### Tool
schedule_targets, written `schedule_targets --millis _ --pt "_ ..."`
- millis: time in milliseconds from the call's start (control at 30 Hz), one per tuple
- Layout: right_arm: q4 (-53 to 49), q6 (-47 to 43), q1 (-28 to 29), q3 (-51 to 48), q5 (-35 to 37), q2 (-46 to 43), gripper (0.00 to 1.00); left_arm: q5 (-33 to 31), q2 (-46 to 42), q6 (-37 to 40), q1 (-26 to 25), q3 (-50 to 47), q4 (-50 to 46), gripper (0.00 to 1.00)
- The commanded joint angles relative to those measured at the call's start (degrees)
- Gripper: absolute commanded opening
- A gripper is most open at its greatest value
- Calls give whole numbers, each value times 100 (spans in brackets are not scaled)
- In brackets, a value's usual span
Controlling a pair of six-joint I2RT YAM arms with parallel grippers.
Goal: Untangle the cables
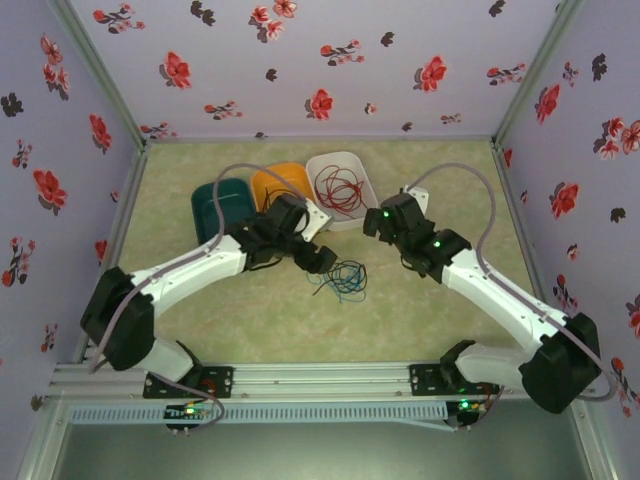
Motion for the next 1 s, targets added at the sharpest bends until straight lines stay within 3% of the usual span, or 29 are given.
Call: schedule_targets --millis 0,133,300,500,567,667,967 --pt "-462 473 -57 -261 563 -333 99 488 413 775 -165 472 -309 81" --pt "-522 572 -100 -491 779 -710 99 475 1076 985 -259 884 -430 80" --pt "-576 641 -140 -671 993 -1095 99 472 1809 1120 -345 1453 -739 69" --pt "-535 724 -154 -848 1142 -1296 99 467 2225 1105 -449 1759 -806 38" --pt "-467 746 -154 -908 1128 -1309 99 469 2248 1083 -499 1788 -812 23" --pt "-385 755 -154 -960 1078 -1312 99 467 2139 1035 -590 1763 -806 11" --pt "-102 611 -162 -1031 165 -1131 99 367 1256 292 -916 1138 -378 0"
